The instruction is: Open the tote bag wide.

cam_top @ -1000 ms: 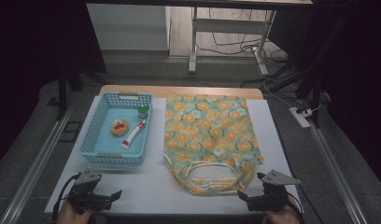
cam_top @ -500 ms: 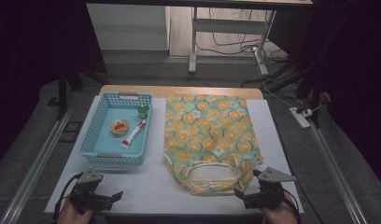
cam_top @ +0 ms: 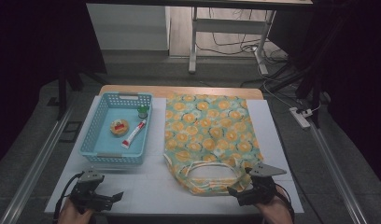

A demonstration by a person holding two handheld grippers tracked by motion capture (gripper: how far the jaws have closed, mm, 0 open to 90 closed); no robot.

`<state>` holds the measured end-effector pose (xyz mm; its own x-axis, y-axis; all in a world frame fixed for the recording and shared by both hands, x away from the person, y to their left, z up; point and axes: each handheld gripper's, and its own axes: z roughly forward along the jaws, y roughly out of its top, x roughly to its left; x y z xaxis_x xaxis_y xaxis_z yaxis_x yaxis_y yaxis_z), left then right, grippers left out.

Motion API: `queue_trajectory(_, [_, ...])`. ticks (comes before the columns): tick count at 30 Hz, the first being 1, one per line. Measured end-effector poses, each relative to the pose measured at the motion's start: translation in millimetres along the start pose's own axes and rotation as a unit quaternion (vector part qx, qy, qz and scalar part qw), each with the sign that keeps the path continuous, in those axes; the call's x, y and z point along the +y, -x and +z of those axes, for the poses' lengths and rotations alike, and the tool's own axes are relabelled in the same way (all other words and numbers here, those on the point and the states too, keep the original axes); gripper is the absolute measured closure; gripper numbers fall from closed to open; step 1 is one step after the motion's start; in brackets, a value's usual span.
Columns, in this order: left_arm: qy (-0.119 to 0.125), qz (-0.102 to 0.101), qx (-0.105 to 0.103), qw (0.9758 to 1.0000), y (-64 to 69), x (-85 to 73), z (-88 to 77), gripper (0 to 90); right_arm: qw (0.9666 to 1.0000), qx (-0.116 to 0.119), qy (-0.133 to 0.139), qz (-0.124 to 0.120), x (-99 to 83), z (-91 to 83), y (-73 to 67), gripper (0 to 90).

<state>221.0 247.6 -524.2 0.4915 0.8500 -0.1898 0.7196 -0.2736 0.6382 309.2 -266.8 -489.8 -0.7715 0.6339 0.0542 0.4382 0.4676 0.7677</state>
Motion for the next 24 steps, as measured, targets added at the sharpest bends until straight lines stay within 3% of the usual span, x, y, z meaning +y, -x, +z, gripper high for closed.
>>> queue_trajectory(5, [-0.007, 0.006, -0.001, 1.0000, 1.2, 0.7, 1.2, 0.0, 0.9996, -0.005, -0.021, -0.017, 6.3, 9.5, -2.5, 0.0])
queue_trajectory(8, [-0.008, 0.007, -0.003, 0.9999, 1.3, 0.8, 1.5, 0.0, 0.9996, 0.004, -0.025, -0.014, 10.1, 13.0, -2.6, 0.0])
queue_trajectory(17, [-0.009, 0.006, -0.006, 0.9999, 1.0, 1.0, 1.9, 0.0, 0.9964, 0.033, -0.057, -0.053, 19.6, 31.8, -11.8, 0.0])
queue_trajectory(21, [-0.010, 0.006, -0.006, 0.9999, 1.0, 1.1, 2.1, 0.0, 0.9928, 0.049, -0.075, -0.080, 21.1, 41.9, -21.5, 0.0])
queue_trajectory(24, [-0.011, 0.008, -0.007, 0.9999, 1.4, 1.1, 2.0, 0.0, 0.9901, 0.066, -0.085, -0.090, 21.1, 47.2, -24.6, 6.9])
